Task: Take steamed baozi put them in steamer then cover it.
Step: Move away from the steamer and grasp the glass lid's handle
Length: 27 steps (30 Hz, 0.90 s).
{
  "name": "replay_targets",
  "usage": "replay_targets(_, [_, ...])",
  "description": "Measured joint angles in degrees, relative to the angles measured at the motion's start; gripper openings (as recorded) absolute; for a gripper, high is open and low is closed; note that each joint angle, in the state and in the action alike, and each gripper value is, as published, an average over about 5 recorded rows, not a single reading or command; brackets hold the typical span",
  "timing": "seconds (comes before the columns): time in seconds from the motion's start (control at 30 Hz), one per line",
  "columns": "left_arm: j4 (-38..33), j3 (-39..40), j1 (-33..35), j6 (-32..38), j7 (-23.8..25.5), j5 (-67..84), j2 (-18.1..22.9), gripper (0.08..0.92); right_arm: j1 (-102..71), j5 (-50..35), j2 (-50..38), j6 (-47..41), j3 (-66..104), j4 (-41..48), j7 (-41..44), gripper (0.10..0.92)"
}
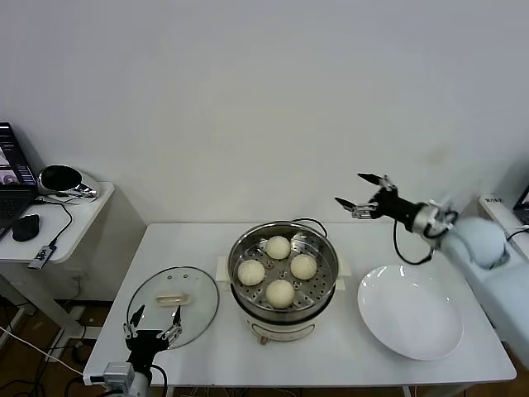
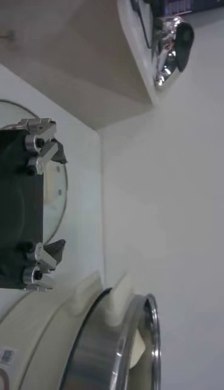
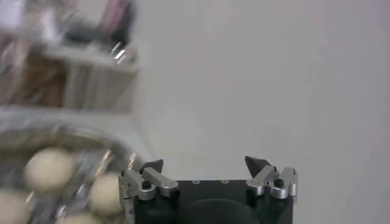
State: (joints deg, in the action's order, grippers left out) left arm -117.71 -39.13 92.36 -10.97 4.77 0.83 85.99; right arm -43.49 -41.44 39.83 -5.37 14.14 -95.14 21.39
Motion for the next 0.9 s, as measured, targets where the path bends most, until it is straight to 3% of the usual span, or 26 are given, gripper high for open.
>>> replay_targets(0.23, [2.62, 0.02, -1.75, 3.7, -1.72, -8.3, -1.57, 0.823, -19.54, -2.32, 8.21, 3.53, 15.08, -1.74, -6.58, 0.823])
replay_targets(0.43, [5.87, 1.0, -3.38, 7.1, -5.57, -25.73, -3.87, 0.823, -28.64, -3.15, 12.56, 5.18, 21.09, -3.07, -9.92, 0.823])
replay_targets(0.67, [10.7, 4.16, -4.33, 7.11, -11.85, -47.46, -9.34, 0.823, -35.02, -3.2, 16.16, 6.43, 25.23, -3.71, -12.01, 0.823])
replay_targets(0.9, [13.26, 8.15, -5.06, 5.26, -11.88, -61.3, -14.46, 0.823, -38.24, -2.61, 18.4, 7.11, 26.85, -4.31, -13.09, 0.823])
